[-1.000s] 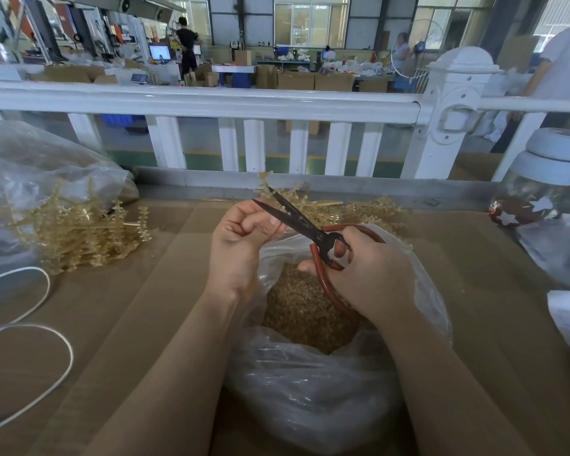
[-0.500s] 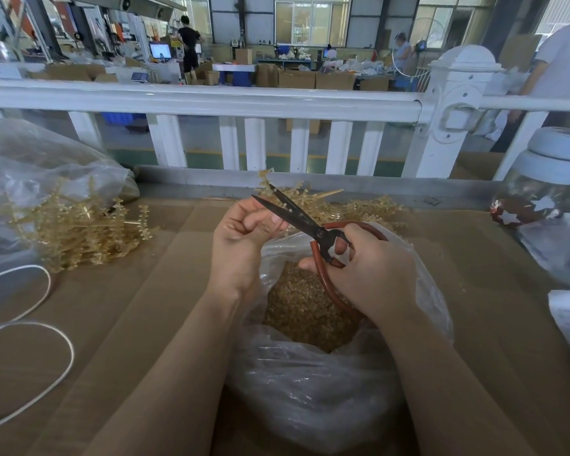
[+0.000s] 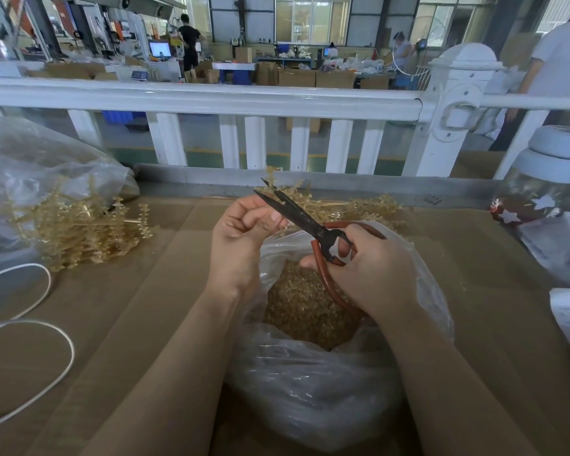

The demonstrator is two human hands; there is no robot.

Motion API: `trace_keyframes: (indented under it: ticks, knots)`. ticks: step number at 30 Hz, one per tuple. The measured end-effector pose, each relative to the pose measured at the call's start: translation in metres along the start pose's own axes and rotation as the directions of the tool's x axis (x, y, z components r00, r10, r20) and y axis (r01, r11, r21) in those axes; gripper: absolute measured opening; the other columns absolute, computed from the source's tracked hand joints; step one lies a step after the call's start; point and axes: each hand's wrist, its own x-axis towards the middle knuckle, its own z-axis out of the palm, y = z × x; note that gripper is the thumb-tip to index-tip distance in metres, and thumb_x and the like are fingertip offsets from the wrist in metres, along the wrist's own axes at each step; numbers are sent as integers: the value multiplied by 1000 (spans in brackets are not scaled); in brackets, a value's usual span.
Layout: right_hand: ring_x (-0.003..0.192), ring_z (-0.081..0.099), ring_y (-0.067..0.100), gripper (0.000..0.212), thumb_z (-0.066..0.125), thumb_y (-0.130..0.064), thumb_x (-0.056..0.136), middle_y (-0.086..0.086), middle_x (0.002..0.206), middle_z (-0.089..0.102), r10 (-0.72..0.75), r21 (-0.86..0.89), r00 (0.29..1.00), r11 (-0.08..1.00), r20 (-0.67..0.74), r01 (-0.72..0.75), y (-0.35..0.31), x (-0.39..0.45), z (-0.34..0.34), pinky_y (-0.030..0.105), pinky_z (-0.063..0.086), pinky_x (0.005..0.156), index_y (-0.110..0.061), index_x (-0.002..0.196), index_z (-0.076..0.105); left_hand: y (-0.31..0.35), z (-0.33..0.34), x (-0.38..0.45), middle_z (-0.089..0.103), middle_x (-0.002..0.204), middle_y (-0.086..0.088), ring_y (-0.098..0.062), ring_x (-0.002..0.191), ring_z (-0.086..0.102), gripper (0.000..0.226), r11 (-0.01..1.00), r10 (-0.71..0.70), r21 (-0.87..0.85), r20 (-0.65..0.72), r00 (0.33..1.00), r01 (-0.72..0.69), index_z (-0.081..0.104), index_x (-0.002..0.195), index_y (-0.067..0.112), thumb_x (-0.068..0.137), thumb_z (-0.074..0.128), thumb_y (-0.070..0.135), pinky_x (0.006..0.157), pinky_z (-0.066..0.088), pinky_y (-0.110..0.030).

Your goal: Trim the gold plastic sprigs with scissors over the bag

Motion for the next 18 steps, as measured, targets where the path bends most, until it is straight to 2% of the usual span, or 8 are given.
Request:
trace_keyframes:
  ticks: [5, 9, 14, 18]
  knots:
    - [47, 33, 0, 60, 40, -89, 76, -17, 55, 35, -11, -7, 1000, 1000, -17, 10, -1, 0, -2, 11, 25, 47, -30, 64, 41, 1, 1, -1, 72, 74, -4, -10, 66, 66, 20, 1000, -2, -22, -7, 1000, 2, 59, 97, -1, 78, 64, -4, 66, 54, -20]
    - [46, 30, 1, 61, 45, -86, 76, -14, 53, 37, -9, -46, 1000, 999, -11, 9, -1, 0, -2, 11, 21, 47, -27, 60, 41, 1, 2, -1, 71, 74, -4, -10, 67, 65, 23, 1000, -6, -19, -9, 1000, 6, 59, 99, 0, 76, 65, -2, 69, 54, -21]
    - [46, 37, 3, 66, 39, -90, 73, -16, 53, 38, 28, -32, 999, 999, 42, -26, 0, 0, 0, 15, 25, 46, -25, 63, 47, 1, 1, -1, 72, 75, -3, -10, 68, 65, 24, 999, -14, -38, -5, 1000, 13, 58, 99, 0, 76, 63, -3, 70, 55, -21]
    - [45, 35, 3, 63, 45, -87, 74, -16, 54, 37, 6, -20, 1000, 1000, 28, -5, 0, 0, 0, 14, 26, 47, -25, 62, 43, 0, 1, -1, 71, 72, -2, -9, 65, 64, 26, 997, -34, -66, -11, 999, 33, 58, 101, 0, 76, 63, -2, 69, 54, -19]
